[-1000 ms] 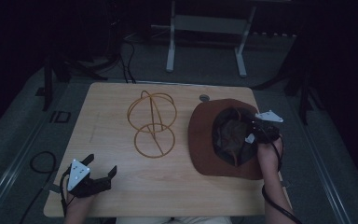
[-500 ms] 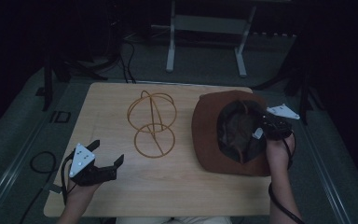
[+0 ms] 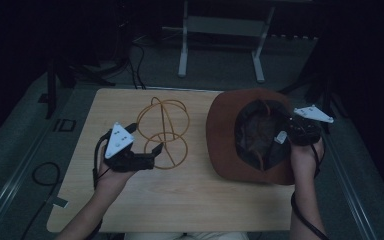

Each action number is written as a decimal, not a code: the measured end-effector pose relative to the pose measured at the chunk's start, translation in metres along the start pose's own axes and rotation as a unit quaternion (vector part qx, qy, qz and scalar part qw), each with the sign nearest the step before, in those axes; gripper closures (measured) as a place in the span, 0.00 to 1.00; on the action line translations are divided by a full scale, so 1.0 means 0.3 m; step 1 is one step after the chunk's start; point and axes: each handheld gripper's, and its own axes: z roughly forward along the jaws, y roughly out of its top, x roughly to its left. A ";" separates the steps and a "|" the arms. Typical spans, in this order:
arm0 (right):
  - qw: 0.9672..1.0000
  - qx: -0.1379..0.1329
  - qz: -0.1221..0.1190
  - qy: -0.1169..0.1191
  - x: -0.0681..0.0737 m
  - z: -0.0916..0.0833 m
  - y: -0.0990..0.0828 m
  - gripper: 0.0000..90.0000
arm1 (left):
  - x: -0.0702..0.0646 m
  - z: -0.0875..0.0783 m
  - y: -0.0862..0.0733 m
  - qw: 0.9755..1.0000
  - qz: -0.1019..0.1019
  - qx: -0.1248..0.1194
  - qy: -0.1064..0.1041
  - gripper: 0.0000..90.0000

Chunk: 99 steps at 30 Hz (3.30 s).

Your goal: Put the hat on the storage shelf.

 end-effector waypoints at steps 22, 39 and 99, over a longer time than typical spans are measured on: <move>1.000 -0.005 -0.005 0.016 0.030 -0.031 0.008 0.94 | -0.327 0.449 0.212 0.996 0.033 0.008 -0.085 0.06; 0.999 -0.025 -0.017 0.043 0.076 -0.081 0.008 0.94 | -0.414 0.691 0.158 0.994 0.063 0.070 0.061 0.08; 0.971 -0.130 -0.006 0.200 0.034 -0.431 -0.155 0.42 | -0.344 0.631 0.260 0.999 0.048 0.010 -0.015 0.97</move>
